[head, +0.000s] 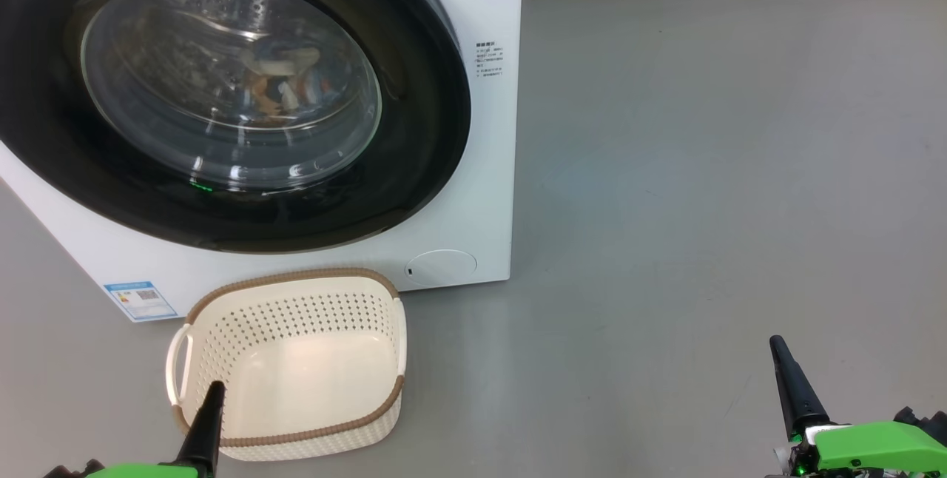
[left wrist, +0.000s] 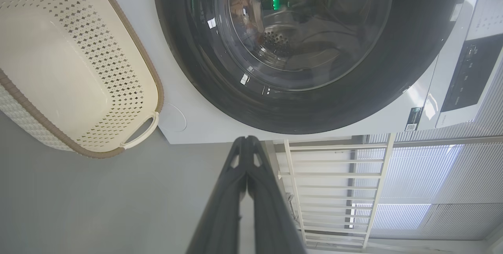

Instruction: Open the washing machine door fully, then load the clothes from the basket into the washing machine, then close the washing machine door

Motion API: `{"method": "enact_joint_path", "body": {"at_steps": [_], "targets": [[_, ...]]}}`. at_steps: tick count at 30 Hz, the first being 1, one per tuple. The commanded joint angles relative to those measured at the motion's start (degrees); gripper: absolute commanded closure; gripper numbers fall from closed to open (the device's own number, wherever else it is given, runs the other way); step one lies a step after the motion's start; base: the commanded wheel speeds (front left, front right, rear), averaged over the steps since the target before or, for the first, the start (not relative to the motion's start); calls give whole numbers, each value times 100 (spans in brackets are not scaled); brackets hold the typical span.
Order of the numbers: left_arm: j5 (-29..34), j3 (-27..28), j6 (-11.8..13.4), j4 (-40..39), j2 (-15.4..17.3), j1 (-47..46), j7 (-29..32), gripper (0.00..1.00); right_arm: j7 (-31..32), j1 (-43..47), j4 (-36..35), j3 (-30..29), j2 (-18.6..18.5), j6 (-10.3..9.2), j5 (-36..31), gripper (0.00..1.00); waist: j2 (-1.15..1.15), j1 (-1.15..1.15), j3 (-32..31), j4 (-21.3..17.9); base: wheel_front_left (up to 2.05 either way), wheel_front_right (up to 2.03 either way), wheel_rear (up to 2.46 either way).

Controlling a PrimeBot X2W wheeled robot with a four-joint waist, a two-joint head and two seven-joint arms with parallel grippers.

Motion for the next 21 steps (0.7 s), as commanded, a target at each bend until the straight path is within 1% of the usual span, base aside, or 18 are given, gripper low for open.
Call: {"method": "enact_joint_path", "body": {"at_steps": [1, 14, 21], "targets": [[-180, 183, -47, -77, 126, -281, 60, 100, 65, -281, -126, 71, -18, -4, 194, 100, 0, 0, 0, 0, 0, 0, 0], [-1009, 241, -106, 81, 133, -480, 285, 100, 284, -348, -88, 27, -11, -7, 1050, 100, 0, 0, 2, -3, 0, 0, 0], [-1017, 257, -108, 86, 123, -486, 303, 100, 289, -350, -87, 26, -10, -8, 1071, 100, 0, 0, 2, -3, 0, 0, 0]]}}
